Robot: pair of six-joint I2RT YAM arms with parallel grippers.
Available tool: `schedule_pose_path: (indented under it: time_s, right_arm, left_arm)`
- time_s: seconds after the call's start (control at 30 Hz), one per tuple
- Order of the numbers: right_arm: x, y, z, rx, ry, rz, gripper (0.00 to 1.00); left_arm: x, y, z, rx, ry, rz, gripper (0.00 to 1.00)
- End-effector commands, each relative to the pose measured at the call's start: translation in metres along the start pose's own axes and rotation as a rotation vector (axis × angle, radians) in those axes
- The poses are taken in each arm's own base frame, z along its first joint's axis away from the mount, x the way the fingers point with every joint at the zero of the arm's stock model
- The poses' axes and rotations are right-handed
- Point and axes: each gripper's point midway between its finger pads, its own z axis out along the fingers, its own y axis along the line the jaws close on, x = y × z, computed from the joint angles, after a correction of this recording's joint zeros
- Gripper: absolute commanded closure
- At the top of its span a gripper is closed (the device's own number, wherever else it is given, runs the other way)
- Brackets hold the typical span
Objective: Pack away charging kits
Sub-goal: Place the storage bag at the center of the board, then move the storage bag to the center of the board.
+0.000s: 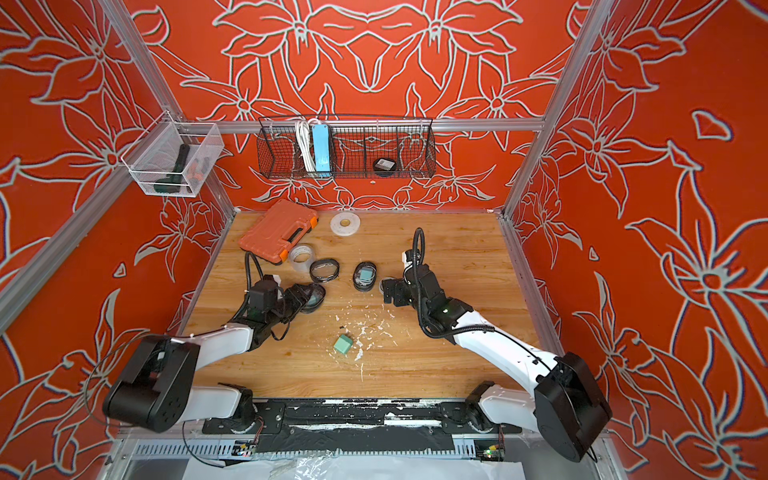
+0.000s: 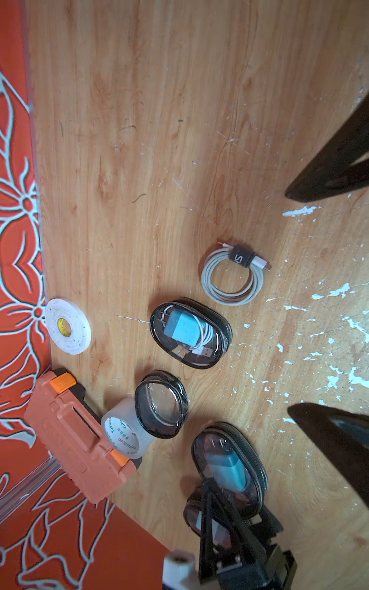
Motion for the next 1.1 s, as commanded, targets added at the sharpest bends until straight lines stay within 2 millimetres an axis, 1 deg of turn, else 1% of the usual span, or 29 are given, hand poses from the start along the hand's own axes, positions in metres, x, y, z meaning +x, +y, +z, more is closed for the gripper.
schedule_pose_path:
  time_s: [0.0, 0.03, 0.07, 0.13, 0.3, 0.37, 0.43, 0.57, 0.67, 0.77, 0.8, 0.87, 0.97, 1.07]
  right_arm:
    - [-0.001, -0.004, -0.006, 0.011, -0.017, 0.005, 0.02]
    - [-0.001, -0.005, -0.006, 0.014, -0.015, 0.005, 0.02]
    - [-0.001, -0.005, -0.007, 0.016, -0.015, 0.003, 0.02]
    - [-0.001, -0.007, -0.006, 0.022, -0.017, 0.004, 0.02]
    - [-0.002, -0.009, 0.002, 0.044, -0.012, -0.002, 0.02]
    - [-0.002, -0.008, 0.006, 0.048, -0.007, -0.005, 0.02]
    - [-0.003, -0.011, 0.01, 0.069, -0.008, -0.007, 0.02]
    - [-0.002, -0.018, 0.017, 0.106, -0.004, -0.011, 0.06]
    - [0.0, -0.018, 0.025, 0.094, 0.021, 0.012, 0.12]
    - [0.004, -0.022, 0.033, 0.104, 0.039, 0.04, 0.16]
    - [0.004, -0.025, 0.036, 0.114, 0.047, 0.048, 0.17]
    - [0.002, -0.028, 0.043, 0.132, 0.057, 0.056, 0.19]
    - [-0.005, -0.028, 0.056, 0.138, 0.064, 0.072, 0.22]
    - [-0.01, -0.024, 0.067, 0.13, 0.084, 0.08, 0.25]
  left_arm:
    - [-0.013, 0.008, -0.013, -0.071, -0.07, 0.015, 0.17]
    - [-0.016, 0.005, -0.017, -0.068, -0.079, 0.027, 0.12]
    - [-0.019, 0.001, -0.021, -0.068, -0.091, 0.038, 0.11]
    - [-0.03, -0.005, -0.03, -0.075, -0.127, 0.061, 0.1]
    - [-0.052, -0.031, -0.05, -0.079, -0.176, 0.128, 0.08]
    - [-0.054, -0.046, -0.051, -0.042, -0.164, 0.162, 0.1]
    - [-0.053, -0.062, -0.049, 0.015, -0.132, 0.204, 0.15]
    - [-0.052, -0.073, -0.048, 0.026, -0.119, 0.239, 0.16]
    - [-0.054, -0.082, -0.047, 0.047, -0.125, 0.282, 0.15]
    - [-0.058, -0.094, -0.04, 0.053, -0.114, 0.352, 0.15]
    - [-0.059, -0.098, -0.036, 0.044, -0.104, 0.371, 0.15]
    - [-0.062, -0.1, -0.025, 0.003, -0.086, 0.375, 0.15]
    - [-0.061, -0.117, -0.004, -0.004, -0.056, 0.384, 0.15]
    - [-0.054, -0.127, 0.03, -0.044, -0.016, 0.389, 0.16]
